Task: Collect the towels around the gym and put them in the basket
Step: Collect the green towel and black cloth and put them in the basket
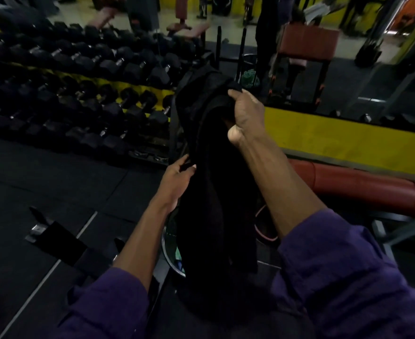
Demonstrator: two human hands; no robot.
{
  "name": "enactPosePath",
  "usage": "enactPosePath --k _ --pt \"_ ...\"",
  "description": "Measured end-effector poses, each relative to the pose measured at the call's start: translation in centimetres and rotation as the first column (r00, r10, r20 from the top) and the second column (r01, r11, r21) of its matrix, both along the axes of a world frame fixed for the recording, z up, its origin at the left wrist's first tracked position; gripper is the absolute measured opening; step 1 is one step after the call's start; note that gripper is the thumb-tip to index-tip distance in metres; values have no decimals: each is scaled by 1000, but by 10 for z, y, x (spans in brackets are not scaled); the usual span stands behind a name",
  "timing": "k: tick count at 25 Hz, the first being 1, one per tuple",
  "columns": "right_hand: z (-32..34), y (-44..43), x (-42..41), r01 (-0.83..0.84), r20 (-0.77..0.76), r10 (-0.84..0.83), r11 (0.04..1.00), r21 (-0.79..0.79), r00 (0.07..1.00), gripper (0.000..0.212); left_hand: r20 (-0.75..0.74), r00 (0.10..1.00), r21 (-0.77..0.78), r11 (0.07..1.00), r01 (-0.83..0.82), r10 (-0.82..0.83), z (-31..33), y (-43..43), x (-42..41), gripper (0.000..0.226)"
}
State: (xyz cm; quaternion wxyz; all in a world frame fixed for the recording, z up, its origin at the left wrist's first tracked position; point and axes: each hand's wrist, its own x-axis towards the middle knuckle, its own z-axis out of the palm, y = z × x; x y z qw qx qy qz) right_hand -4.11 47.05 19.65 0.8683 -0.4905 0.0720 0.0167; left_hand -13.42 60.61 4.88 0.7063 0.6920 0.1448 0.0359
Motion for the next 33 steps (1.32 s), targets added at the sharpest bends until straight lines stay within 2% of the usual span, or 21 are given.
enactPosePath --k 2,4,6,8,11,13,14,15,16,18,19,21,23,26,28,31,33 --pt "-28 -4 3 -19 -65 21 999 30 998 47 -23 999 -8 999 31 -31 -7 2 2 49" --pt "-73 -8 4 -53 -144 55 998 14 988 51 -71 997 2 999 35 -34 -24 6 -4 44" --pt "-125 -15 -1 -79 -243 82 997 20 967 48 -127 992 55 998 17 -9 -46 8 -14 35" --pt "-174 -21 -8 -83 -320 87 996 26 943 34 -181 984 55 998 3 7 -70 11 -22 31" --pt "-238 -24 -18 -66 -396 70 998 25 915 24 -275 961 52 998 -17 31 -99 16 -30 43" --pt "-274 -24 -24 -77 -459 14 990 -118 888 21 -328 942 69 996 -48 68 -117 20 -33 52" --pt "-292 -25 -26 -143 -481 -5 951 -272 877 21 -344 936 69 996 -56 77 -127 23 -34 53" --pt "-310 -28 -27 -260 -502 6 861 -438 865 26 -358 930 65 996 -58 78 -136 25 -35 53" --pt "-326 -31 -29 -403 -539 55 728 -554 841 38 -373 924 61 996 -63 81 -146 28 -36 52" --pt "-355 -39 -34 -645 -653 172 462 -608 738 67 -412 906 58 995 -80 97 -164 35 -42 50" --pt "-370 -43 -36 -694 -673 201 347 -631 712 75 -435 893 53 994 -100 114 -174 38 -45 49" --pt "-397 -50 -38 -678 -640 232 167 -715 732 71 -476 864 46 986 -158 161 -190 40 -54 47" --pt "-416 -52 -41 -698 -655 269 108 -708 706 69 -504 837 58 975 -213 213 -204 38 -61 45" --pt "-431 -50 -43 -716 -667 306 78 -694 679 63 -535 798 88 958 -274 277 -228 39 -71 43" --pt "-441 -50 -45 -666 -619 304 79 -741 725 57 -569 765 111 950 -292 301 -252 42 -79 42" --pt "-464 -67 -49 -553 -524 196 138 -822 829 50 -613 715 165 940 -300 336 -296 45 -87 40" --pt "-487 -86 -51 -532 -516 137 138 -835 845 51 -637 689 185 936 -299 346 -330 45 -88 43"
